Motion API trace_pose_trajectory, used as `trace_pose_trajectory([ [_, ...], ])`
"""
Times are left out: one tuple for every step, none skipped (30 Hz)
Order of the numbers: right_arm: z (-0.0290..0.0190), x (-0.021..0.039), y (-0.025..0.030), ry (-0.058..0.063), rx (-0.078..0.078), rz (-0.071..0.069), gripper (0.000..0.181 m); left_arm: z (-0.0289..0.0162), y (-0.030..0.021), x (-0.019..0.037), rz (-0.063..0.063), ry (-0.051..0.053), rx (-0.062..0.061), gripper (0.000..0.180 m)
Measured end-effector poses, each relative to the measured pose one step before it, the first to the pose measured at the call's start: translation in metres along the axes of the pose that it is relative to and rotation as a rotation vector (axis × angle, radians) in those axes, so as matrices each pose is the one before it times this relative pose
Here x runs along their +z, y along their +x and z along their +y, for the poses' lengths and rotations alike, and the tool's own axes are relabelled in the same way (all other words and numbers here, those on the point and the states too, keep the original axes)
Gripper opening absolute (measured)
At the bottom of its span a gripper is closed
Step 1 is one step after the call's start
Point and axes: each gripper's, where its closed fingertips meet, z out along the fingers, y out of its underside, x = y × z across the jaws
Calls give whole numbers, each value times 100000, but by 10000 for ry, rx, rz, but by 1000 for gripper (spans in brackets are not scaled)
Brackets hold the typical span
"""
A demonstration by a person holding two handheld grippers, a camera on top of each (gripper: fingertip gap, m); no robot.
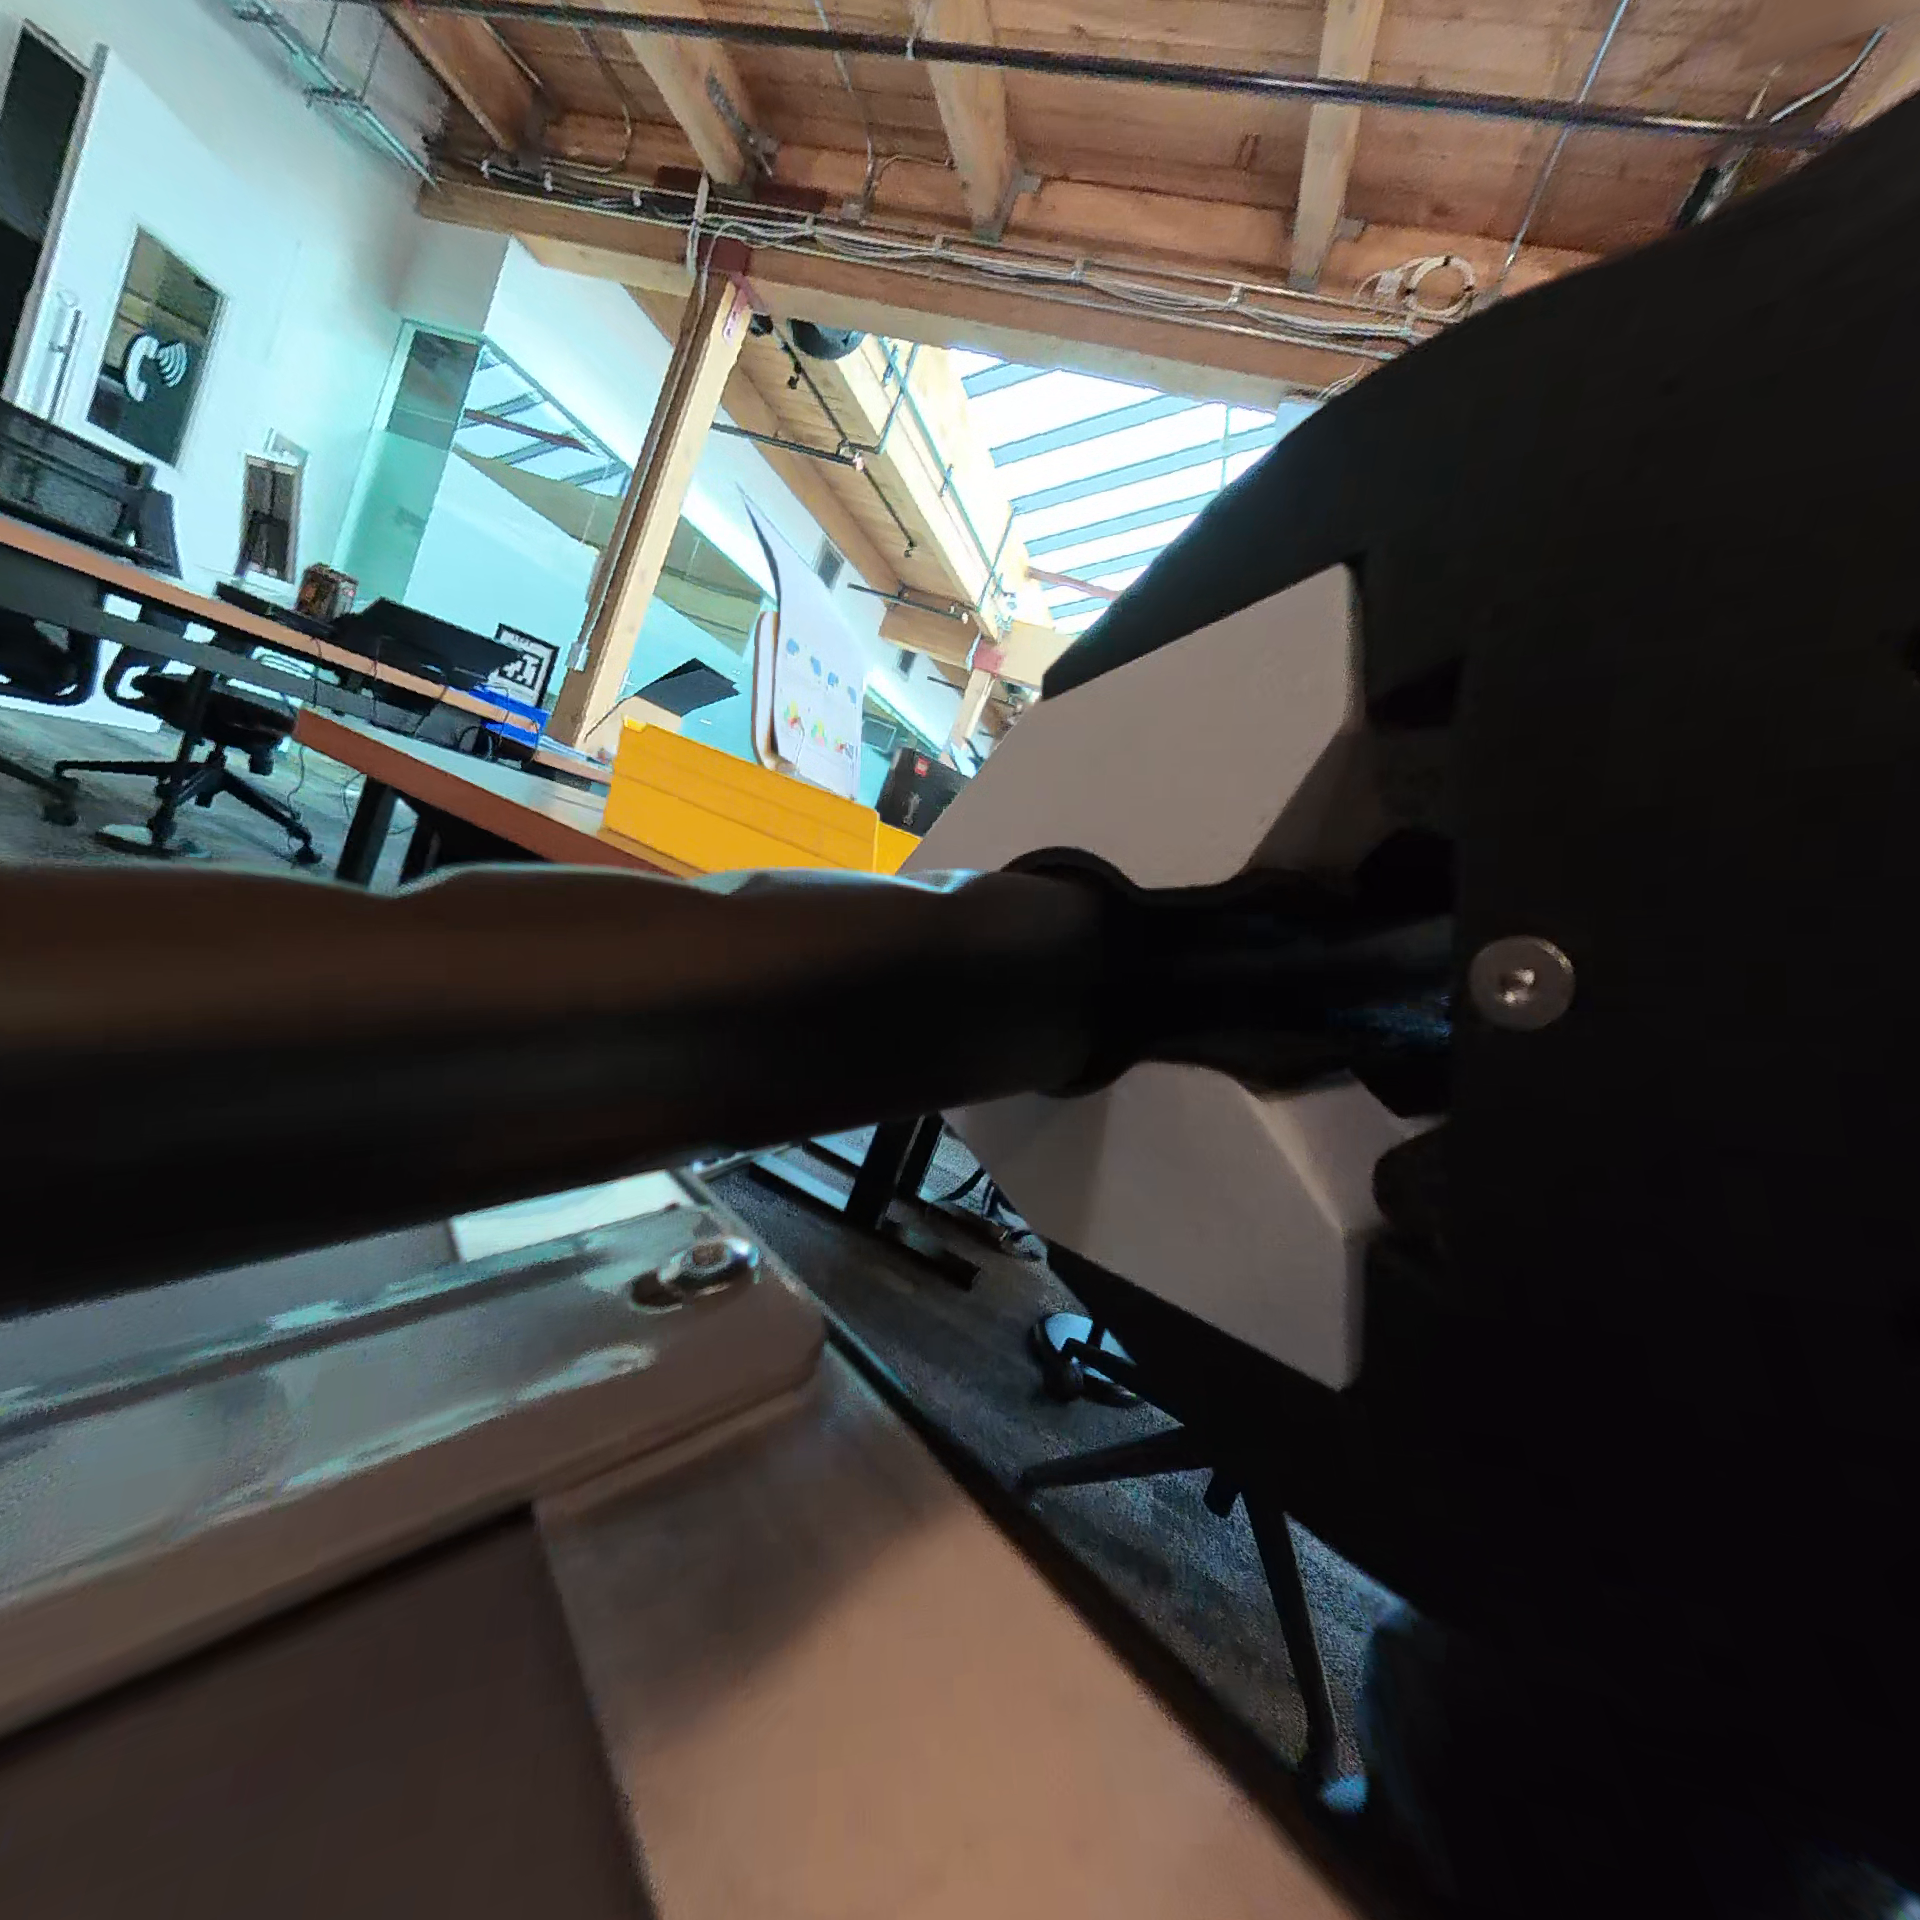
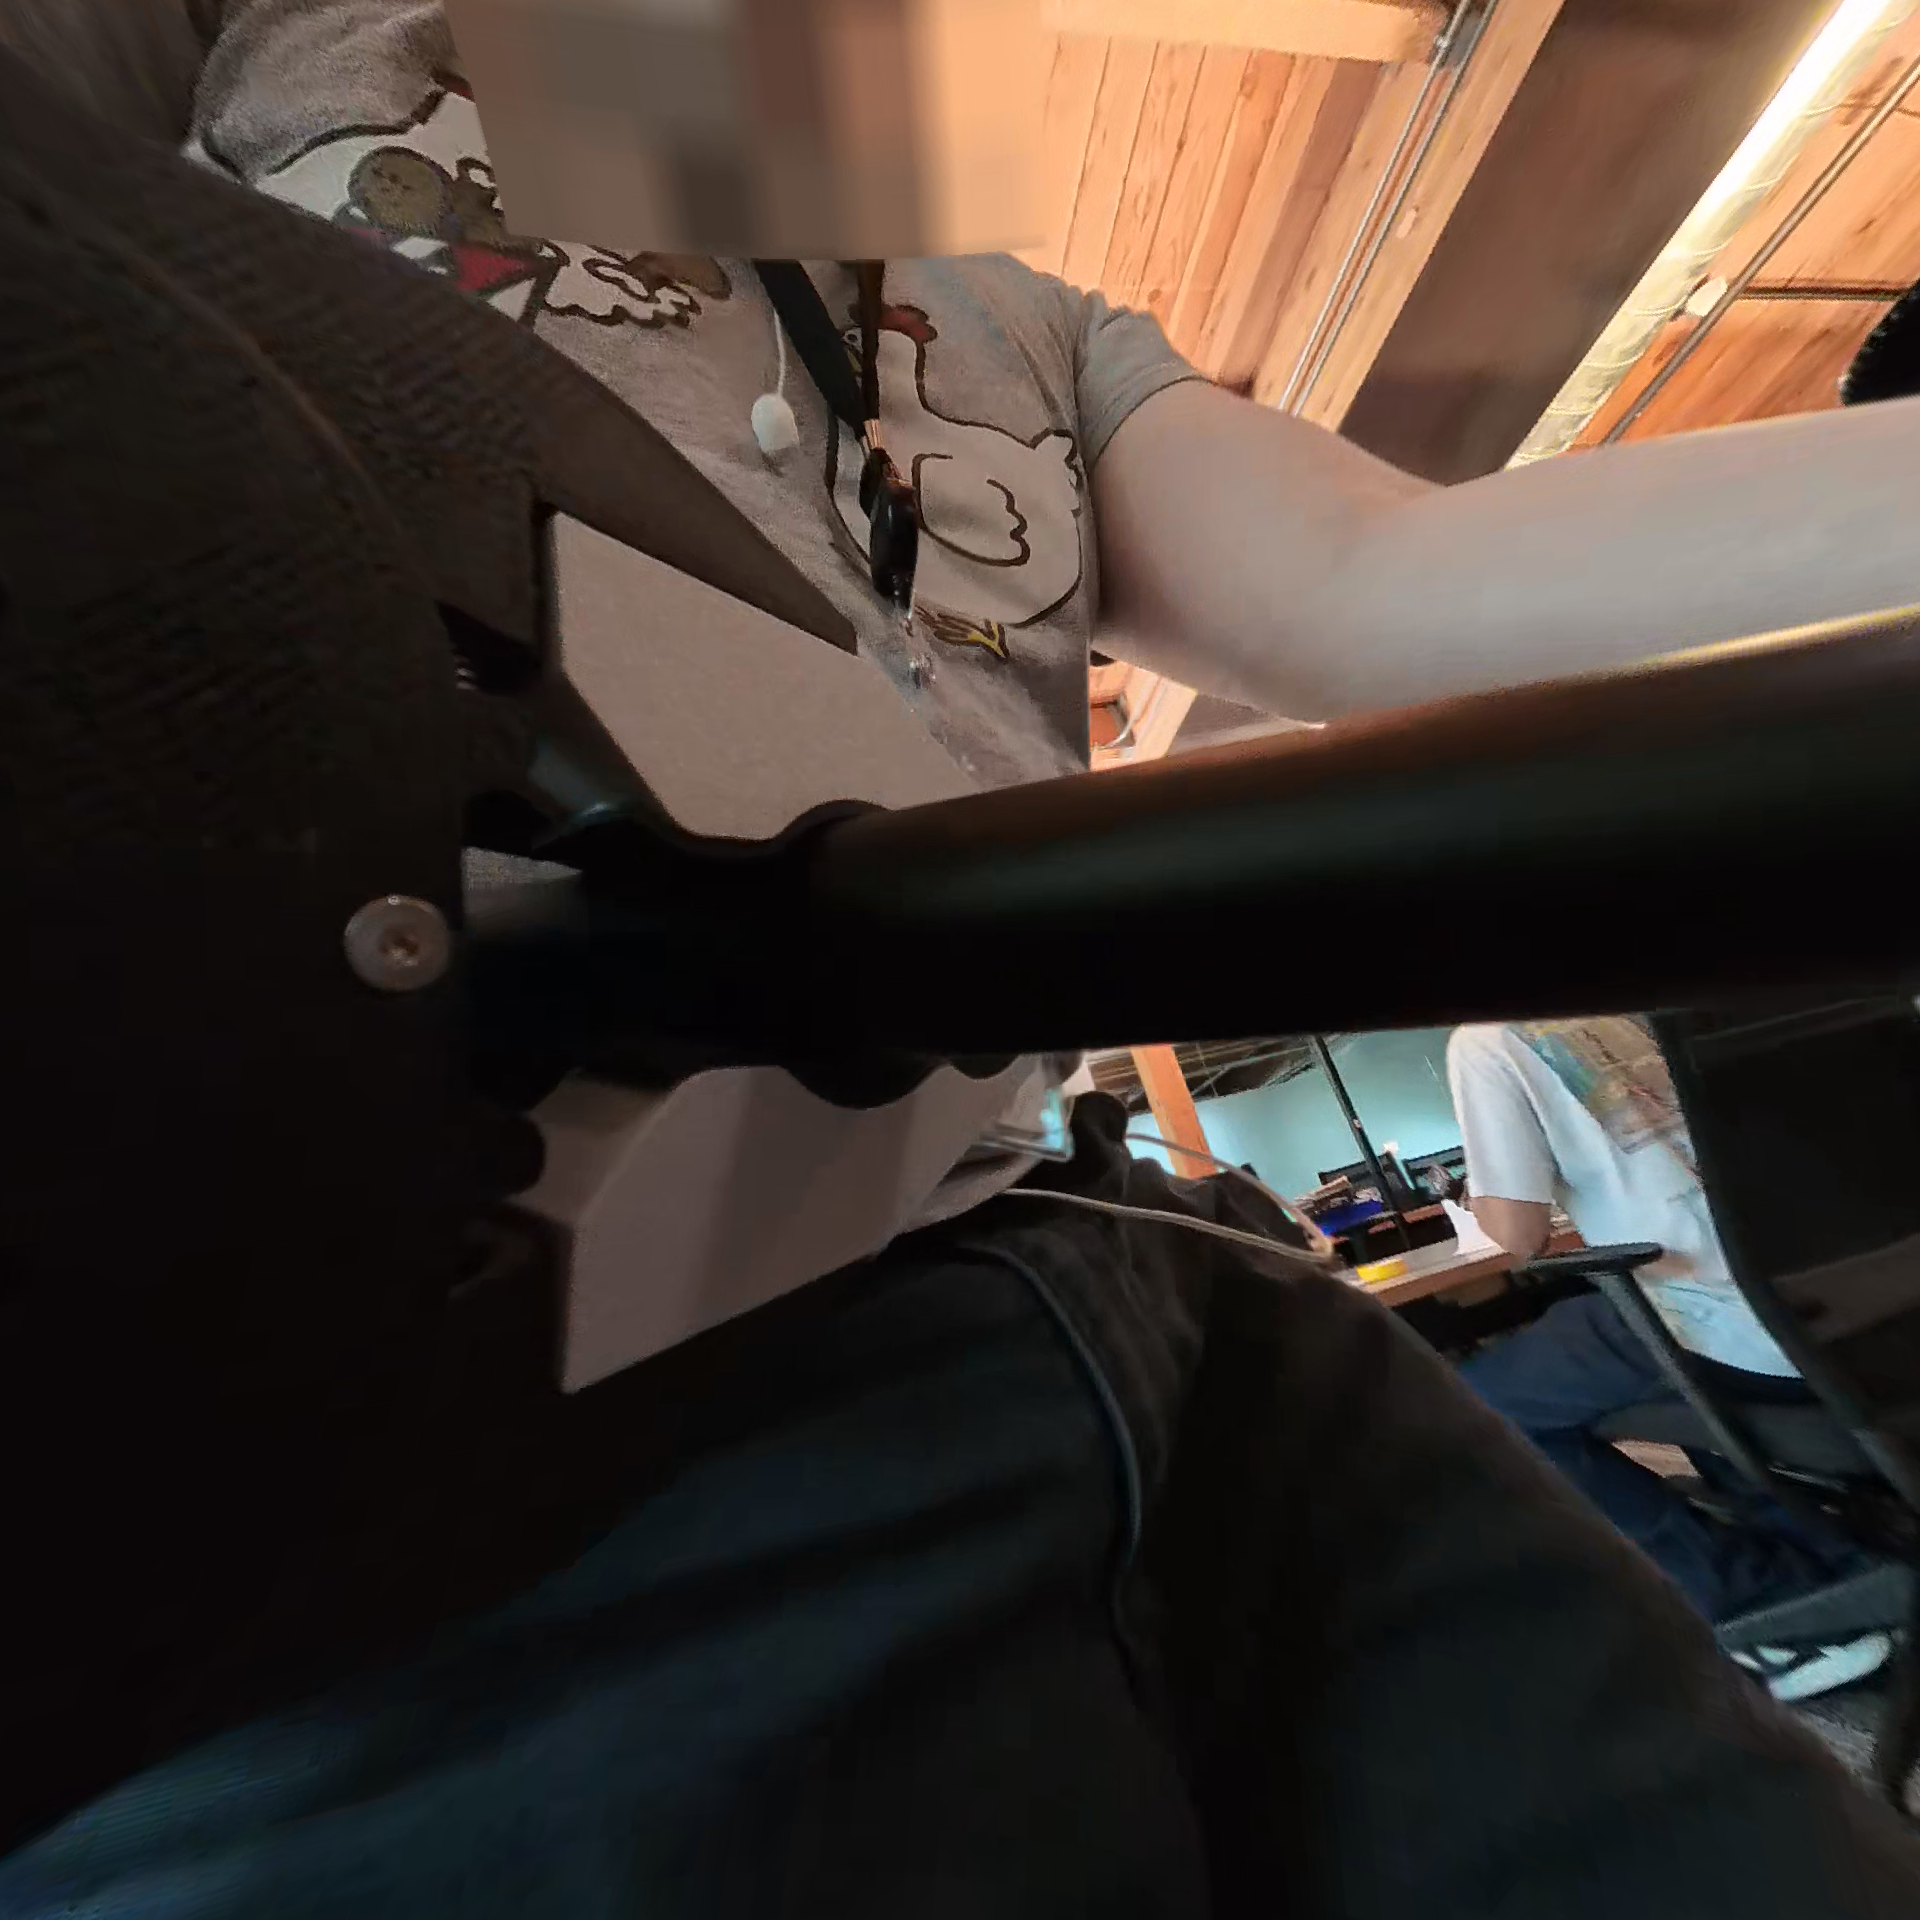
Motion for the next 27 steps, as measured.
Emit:
trace_pose_trajectory([
  [-1005,-12,-664,86,20,-20,29,-1000,588,810,-8,-121,51,14],
  [-1055,154,-766,102,-48,-49,29,-1052,547,664,-21,-133,92,14],
  [-1150,204,-776,147,-50,-20,29,-1117,505,526,-7,-163,97,14],
  [-1266,317,-642,283,-31,-58,29,-1212,465,507,9,-173,87,14],
  [-1501,496,-847,296,12,-84,28,-1307,443,492,36,-153,79,15],
  [-1495,602,-854,234,25,-43,28,-1245,470,479,48,-207,79,15],
  [-1592,656,-896,245,1,-54,28,-829,455,318,106,-399,72,17],
  [-1631,675,-922,235,-18,-66,28,-408,552,270,213,-639,23,19],
  [-1500,659,-748,224,-35,-19,28,-372,691,333,295,-683,-26,22],
  [-1637,727,-760,202,-38,8,27,-543,710,99,333,-565,-74,20],
  [-1637,776,-613,270,-1,58,27,-807,596,-102,233,-406,-142,18],
  [-1397,1006,-486,219,19,98,27,-1019,368,-301,-6,-279,-125,17],
  [-1014,1151,-358,78,12,65,27,-1025,248,-348,-165,-296,11,17],
  [-944,1079,-448,-52,-20,74,27,-926,234,-385,-144,-349,44,18],
  [-992,1008,-413,-36,-19,93,28,-890,310,-330,-49,-322,-44,18],
  [-1132,886,-500,59,-17,43,28,-736,372,-251,33,-308,-122,19],
  [-1315,683,-633,167,-19,-28,28,-571,433,-105,86,-359,-113,21],
  [-1458,349,-730,211,-25,-86,27,-580,473,169,119,-394,-95,21],
  [-1624,-3,-756,296,1,-146,27,-554,498,244,177,-352,-196,24],
  [-1730,-251,-551,464,67,-224,27,-653,479,269,201,-247,-260,29],
  [-1999,-153,-686,427,82,-193,26,-974,517,244,207,-61,-158,27],
  [-1742,-93,-522,183,40,-128,27,-1536,397,92,46,292,-47,19],
  [-1582,93,-552,64,37,-92,28,-1831,179,10,-162,350,-21,19],
  [-1509,123,-562,34,17,-62,28,-1643,272,1,-104,40,3,19],
  [-1574,61,-555,29,25,-68,28,-1564,274,14,-140,-122,32,18],
  [-1689,-87,-584,35,17,-93,28,-1666,182,68,-284,-96,49,18],
  [-1793,-274,-724,51,43,-144,28,-1795,87,151,-385,-6,36,18],
])
